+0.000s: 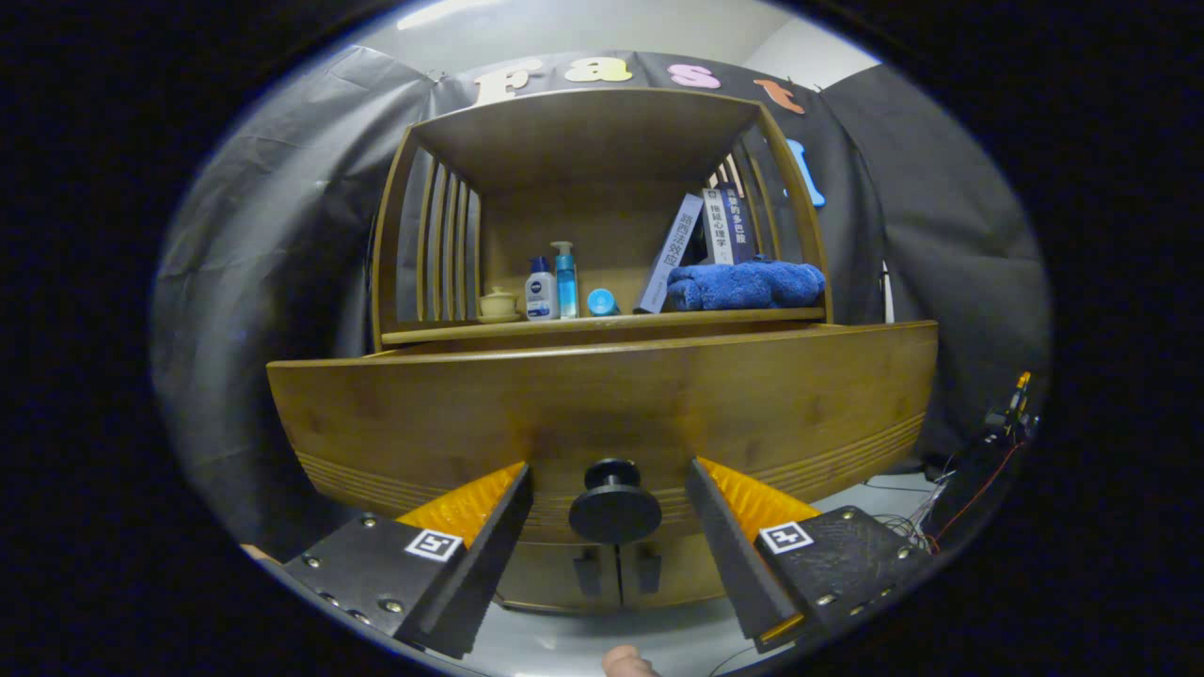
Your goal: Pull open the drawer, take out the items inside it, and place them on the countertop above the cabinet.
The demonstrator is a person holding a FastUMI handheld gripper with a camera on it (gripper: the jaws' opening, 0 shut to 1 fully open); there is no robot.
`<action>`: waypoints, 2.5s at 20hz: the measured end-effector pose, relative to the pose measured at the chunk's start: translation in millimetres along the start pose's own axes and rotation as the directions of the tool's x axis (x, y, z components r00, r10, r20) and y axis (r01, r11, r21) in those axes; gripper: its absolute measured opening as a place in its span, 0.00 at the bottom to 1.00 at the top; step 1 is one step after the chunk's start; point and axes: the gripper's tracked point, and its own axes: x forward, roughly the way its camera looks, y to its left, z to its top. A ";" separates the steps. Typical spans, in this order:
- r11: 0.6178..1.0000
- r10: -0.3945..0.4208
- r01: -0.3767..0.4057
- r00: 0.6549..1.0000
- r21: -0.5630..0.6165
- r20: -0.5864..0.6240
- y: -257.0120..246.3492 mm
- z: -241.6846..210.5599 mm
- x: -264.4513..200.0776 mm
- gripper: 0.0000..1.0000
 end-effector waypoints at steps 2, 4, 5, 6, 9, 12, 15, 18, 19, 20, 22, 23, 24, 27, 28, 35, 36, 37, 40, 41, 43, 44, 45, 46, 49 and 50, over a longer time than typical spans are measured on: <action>1.000 0.000 0.000 1.000 0.010 0.014 2.0 5.4 8.3 0.99; 1.000 -0.002 0.002 1.000 -0.002 0.021 2.3 5.0 21.2 0.99; 1.000 -0.003 0.003 1.000 0.001 -0.002 2.4 2.3 28.5 0.99; 1.000 -0.005 0.005 1.000 0.011 0.017 4.4 7.2 34.8 0.99; 1.000 -0.016 0.016 1.000 0.010 0.010 7.9 4.3 51.2 0.99; 1.000 -0.024 0.023 1.000 0.015 0.016 10.9 6.5 68.0 0.99; 0.999 -0.025 0.025 1.000 0.027 0.014 12.8 7.1 88.2 0.99; 0.999 -0.019 0.019 1.000 0.036 0.015 13.4 7.7 104.5 0.99; 0.999 -0.019 0.018 1.000 0.033 0.016 13.7 7.6 109.6 0.99; 0.999 -0.020 0.019 1.000 0.030 0.019 13.1 6.9 108.2 0.99; 0.999 -0.021 0.021 1.000 0.034 0.017 12.9 6.9 108.7 0.99; 0.999 -0.023 0.022 1.000 0.045 0.022 13.7 6.8 106.9 0.99; 0.998 -0.022 0.021 1.000 0.058 0.020 14.0 7.1 109.6 0.99; 0.995 -0.022 0.020 1.000 0.093 0.019 11.9 7.9 112.6 0.99; 0.996 -0.020 0.019 1.000 0.090 0.010 11.0 7.4 119.0 0.99; 0.985 0.024 -0.007 0.995 0.172 -0.095 11.4 -1.4 122.1 0.99; 0.983 0.027 -0.006 0.993 0.185 -0.111 11.3 -1.6 122.9 0.99; 0.983 0.018 0.006 0.992 0.183 -0.128 8.7 -3.4 121.0 0.99; 0.985 0.000 0.035 0.980 0.168 -0.201 9.0 -25.8 91.9 0.99; 0.984 0.001 0.038 0.975 0.172 -0.221 7.2 -31.7 80.3 0.99; 0.985 -0.014 0.059 0.962 0.160 -0.271 -2.0 -43.8 54.0 0.99; 0.986 -0.026 0.070 0.959 0.149 -0.281 -5.6 -45.6 41.3 0.99; 0.988 -0.022 0.065 0.955 0.137 -0.297 -6.2 -45.7 29.9 0.99; 0.992 -0.010 0.051 0.947 0.117 -0.321 -4.6 -48.5 18.4 0.99; 0.999 -0.021 0.028 0.947 0.019 -0.320 -14.6 -37.7 -2.9 0.99; 1.000 -0.024 0.024 0.948 -0.003 -0.317 -16.8 -34.3 -6.5 0.99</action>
